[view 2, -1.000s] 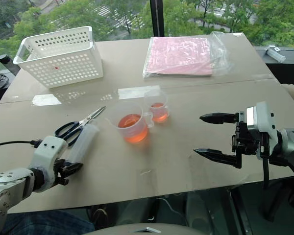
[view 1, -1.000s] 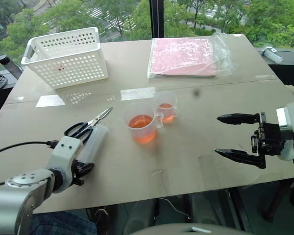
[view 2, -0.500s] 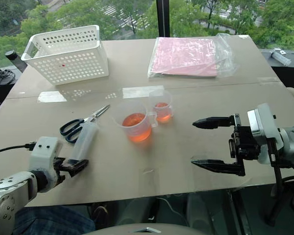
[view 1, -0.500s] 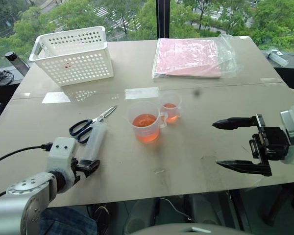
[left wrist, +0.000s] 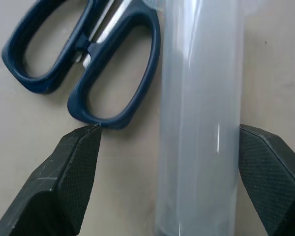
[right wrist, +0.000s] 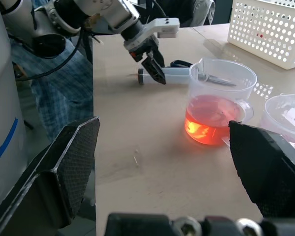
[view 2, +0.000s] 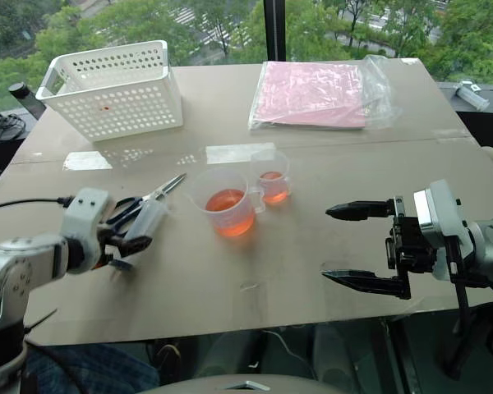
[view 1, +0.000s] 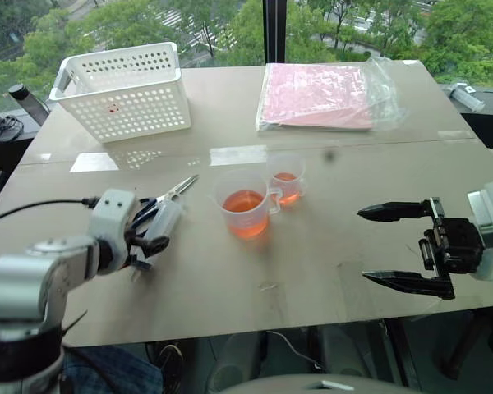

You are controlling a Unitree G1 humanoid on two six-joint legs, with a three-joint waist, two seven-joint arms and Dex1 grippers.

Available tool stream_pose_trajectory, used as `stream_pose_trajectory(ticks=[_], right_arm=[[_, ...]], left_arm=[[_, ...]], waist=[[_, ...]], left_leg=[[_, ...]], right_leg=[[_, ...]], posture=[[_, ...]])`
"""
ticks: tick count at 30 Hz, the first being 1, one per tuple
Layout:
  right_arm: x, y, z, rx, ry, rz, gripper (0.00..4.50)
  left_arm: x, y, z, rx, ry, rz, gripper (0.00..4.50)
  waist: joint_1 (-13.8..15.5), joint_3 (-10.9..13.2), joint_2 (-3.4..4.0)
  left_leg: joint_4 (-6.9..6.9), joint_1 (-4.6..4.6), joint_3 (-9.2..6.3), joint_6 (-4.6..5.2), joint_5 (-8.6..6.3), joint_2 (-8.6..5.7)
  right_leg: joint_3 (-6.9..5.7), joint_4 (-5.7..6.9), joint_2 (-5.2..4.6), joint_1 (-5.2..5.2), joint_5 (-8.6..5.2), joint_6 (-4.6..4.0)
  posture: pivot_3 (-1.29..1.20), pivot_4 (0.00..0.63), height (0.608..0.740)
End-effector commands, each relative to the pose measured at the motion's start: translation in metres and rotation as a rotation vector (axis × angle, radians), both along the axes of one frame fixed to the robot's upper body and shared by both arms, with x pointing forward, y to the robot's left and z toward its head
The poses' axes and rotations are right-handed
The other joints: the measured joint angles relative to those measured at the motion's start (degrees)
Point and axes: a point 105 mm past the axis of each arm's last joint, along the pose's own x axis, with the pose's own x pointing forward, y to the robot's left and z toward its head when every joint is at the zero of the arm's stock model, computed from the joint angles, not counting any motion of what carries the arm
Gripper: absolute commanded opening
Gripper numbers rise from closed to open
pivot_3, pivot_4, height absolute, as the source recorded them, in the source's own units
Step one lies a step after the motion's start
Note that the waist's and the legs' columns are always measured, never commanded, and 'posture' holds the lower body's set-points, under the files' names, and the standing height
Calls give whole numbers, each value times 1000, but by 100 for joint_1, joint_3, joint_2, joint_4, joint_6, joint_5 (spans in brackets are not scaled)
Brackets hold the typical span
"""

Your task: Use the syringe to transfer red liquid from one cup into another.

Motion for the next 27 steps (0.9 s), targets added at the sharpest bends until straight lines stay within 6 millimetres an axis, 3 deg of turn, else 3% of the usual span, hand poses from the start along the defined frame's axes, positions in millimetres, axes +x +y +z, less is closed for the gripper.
stream_pose_trajectory(ticks=[1,5,13,19,23,26,27], right_arm=[[-5,5,5,8,-44,19,4500],[-5,4,5,10,-52,1,4500],[-5,5,4,22,-59,-26,4500],[-5,6,4,31,-65,-33,4500],[-4,7,4,36,-65,-39,4500],[-4,7,4,39,-67,-41,4500],[-4,7,4,39,-68,-43,4500]], left_arm=[[19,-15,15,27,4,-64,4185],[28,-32,27,45,1,-161,4185],[30,-17,33,57,22,-87,4185],[25,-17,21,43,84,-72,4185],[36,-25,17,32,83,-58,4185],[40,-19,14,31,95,-5,4185],[39,-19,11,26,109,-5,3962]], waist=[[-6,2,-3],[-41,3,-6],[-21,5,-8],[-11,5,-8],[5,5,-8],[-8,3,-11],[-28,3,-10]], left_leg=[[0,0,0,-1,0,-1],[0,-3,5,-2,1,-1],[-4,-7,6,-4,1,0],[-2,-7,5,-4,1,-1],[-2,-7,5,-5,2,-2],[1,-8,4,-5,2,-3],[1,-8,4,-5,2,-3]], right_leg=[[0,1,0,-1,0,0],[3,1,0,-6,0,1],[14,2,0,-15,0,1],[13,3,-1,-15,0,1],[13,5,-1,-14,0,1],[12,8,-1,-14,0,1],[12,8,-1,-14,0,1]], posture=[[0,150,740],[0,150,740],[0,150,740],[0,150,740],[0,150,740],[0,150,740],[0,150,740]])
